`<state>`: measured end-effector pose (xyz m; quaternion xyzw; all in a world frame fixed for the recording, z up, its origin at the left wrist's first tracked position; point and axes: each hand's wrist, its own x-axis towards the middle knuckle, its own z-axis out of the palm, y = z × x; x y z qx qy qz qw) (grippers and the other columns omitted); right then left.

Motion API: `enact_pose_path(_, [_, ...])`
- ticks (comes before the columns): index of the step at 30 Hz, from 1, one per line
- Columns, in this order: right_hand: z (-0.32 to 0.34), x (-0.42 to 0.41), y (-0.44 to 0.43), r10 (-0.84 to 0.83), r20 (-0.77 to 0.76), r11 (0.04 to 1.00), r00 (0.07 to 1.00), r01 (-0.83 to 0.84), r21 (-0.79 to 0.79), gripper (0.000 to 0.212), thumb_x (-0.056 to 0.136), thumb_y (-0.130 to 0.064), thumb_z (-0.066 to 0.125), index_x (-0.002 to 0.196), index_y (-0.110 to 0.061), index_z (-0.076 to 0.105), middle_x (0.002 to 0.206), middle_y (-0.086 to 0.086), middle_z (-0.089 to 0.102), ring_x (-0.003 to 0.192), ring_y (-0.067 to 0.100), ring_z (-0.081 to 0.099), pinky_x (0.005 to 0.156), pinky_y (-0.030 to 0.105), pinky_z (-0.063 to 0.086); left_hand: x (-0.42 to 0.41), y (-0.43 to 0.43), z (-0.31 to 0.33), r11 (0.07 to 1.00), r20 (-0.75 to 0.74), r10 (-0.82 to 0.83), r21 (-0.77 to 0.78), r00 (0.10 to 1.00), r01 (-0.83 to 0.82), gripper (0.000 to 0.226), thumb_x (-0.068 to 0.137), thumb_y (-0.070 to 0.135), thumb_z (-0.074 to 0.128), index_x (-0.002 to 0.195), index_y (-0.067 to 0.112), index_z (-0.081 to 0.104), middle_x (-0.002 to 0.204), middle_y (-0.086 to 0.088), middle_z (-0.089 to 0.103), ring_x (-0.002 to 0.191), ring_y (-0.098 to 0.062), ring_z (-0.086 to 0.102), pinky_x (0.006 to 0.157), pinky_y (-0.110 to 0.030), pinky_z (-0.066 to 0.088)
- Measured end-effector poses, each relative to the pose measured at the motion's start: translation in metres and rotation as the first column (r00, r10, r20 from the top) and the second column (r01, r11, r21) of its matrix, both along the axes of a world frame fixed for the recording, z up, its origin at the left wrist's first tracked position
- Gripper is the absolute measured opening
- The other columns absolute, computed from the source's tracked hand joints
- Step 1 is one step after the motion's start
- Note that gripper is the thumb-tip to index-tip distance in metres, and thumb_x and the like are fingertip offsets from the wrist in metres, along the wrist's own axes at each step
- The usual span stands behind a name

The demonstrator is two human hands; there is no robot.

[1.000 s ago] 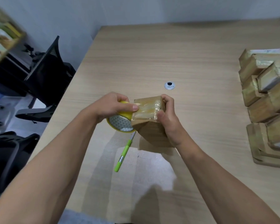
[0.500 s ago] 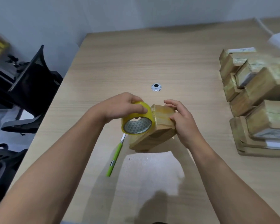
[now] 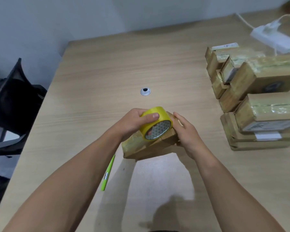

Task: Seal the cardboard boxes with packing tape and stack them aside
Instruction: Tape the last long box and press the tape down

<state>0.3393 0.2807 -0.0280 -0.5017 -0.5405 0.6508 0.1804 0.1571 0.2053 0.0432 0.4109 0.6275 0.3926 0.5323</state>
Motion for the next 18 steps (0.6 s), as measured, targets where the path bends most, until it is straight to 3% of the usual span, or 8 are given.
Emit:
enact_pose_path(2, [-0.004, -0.001, -0.003, -0.041, 0.03, 0.998, 0.999, 0.04, 0.053, 0.07, 0.073, -0.075, 0.064, 0.137, -0.048, 0.054, 0.132, -0.006, 0.065, 0.115, 0.015, 0.064, 0.092, 0.04, 0.057, -0.002, 0.006, 0.005, 0.999, -0.101, -0.023, -0.043, 0.995, 0.019, 0.042, 0.066, 0.058, 0.074, 0.075, 0.018, 0.075, 0.075, -0.004, 0.073, 0.069, -0.014, 0.067, 0.07, -0.027, 0.053])
enact_pose_path(4, [-0.004, 0.001, -0.005, -0.082, 0.054, 0.992, 0.995, 0.076, 0.105, 0.064, 0.081, -0.062, 0.066, 0.139, -0.037, 0.057, 0.125, -0.003, 0.066, 0.112, 0.013, 0.064, 0.089, 0.026, 0.053, -0.011, 0.012, 0.011, 0.988, -0.335, -0.131, -0.125, 0.933, 0.093, 0.048, 0.068, 0.062, 0.073, 0.074, 0.014, 0.072, 0.068, 0.0, 0.067, 0.064, -0.012, 0.061, 0.067, -0.027, 0.049])
enact_pose_path(6, [-0.006, 0.005, -0.002, -0.136, 0.043, 0.984, 0.99, 0.13, 0.119, 0.054, 0.09, -0.049, 0.068, 0.14, -0.031, 0.058, 0.117, 0.0, 0.067, 0.103, 0.013, 0.065, 0.075, 0.019, 0.049, -0.024, 0.013, 0.008, 0.939, -0.612, -0.313, -0.315, 0.726, 0.139, 0.065, 0.07, 0.07, 0.072, 0.075, 0.005, 0.068, 0.062, -0.002, 0.056, 0.061, -0.017, 0.054, 0.063, -0.03, 0.043])
enact_pose_path(8, [-0.003, 0.006, 0.004, -0.076, 0.076, 0.988, 0.994, 0.065, 0.138, 0.052, 0.091, -0.046, 0.067, 0.139, -0.031, 0.057, 0.114, -0.001, 0.063, 0.103, 0.013, 0.062, 0.074, 0.019, 0.047, -0.033, 0.002, -0.002, 0.884, -0.704, -0.429, -0.455, 0.566, 0.105, 0.075, 0.077, 0.073, 0.067, 0.081, -0.002, 0.067, 0.064, -0.007, 0.054, 0.065, -0.023, 0.052, 0.063, -0.034, 0.04])
enact_pose_path(12, [-0.001, 0.001, 0.019, 0.019, 0.143, 0.997, 0.99, -0.03, 0.072, 0.057, 0.08, -0.061, 0.059, 0.131, -0.038, 0.057, 0.121, -0.003, 0.061, 0.106, 0.017, 0.062, 0.089, 0.041, 0.056, -0.031, 0.005, -0.012, 0.898, -0.76, -0.393, -0.438, 0.518, 0.04, 0.075, 0.077, 0.076, 0.062, 0.074, 0.002, 0.063, 0.065, -0.006, 0.057, 0.07, -0.025, 0.057, 0.064, -0.036, 0.043])
enact_pose_path(15, [0.003, -0.002, 0.025, 0.031, 0.237, 0.997, 0.971, -0.047, 0.065, 0.043, 0.09, -0.05, 0.049, 0.127, -0.028, 0.056, 0.122, 0.0, 0.06, 0.102, 0.017, 0.058, 0.075, 0.033, 0.048, -0.015, 0.015, -0.013, 0.915, -0.806, -0.374, -0.401, 0.459, 0.04, 0.069, 0.074, 0.079, 0.061, 0.063, 0.012, 0.054, 0.063, -0.004, 0.054, 0.069, -0.024, 0.055, 0.062, -0.035, 0.041])
enact_pose_path(18, [-0.004, -0.006, 0.024, 0.041, 0.298, 0.993, 0.954, -0.073, 0.097, 0.063, 0.091, -0.061, 0.057, 0.141, -0.023, 0.047, 0.127, 0.001, 0.055, 0.119, 0.025, 0.055, 0.083, 0.03, 0.039, -0.003, 0.012, -0.021, 0.95, -0.802, -0.27, -0.311, 0.533, 0.012, 0.062, 0.08, 0.075, 0.053, 0.064, 0.015, 0.058, 0.067, -0.003, 0.056, 0.073, -0.023, 0.056, 0.06, -0.033, 0.037])
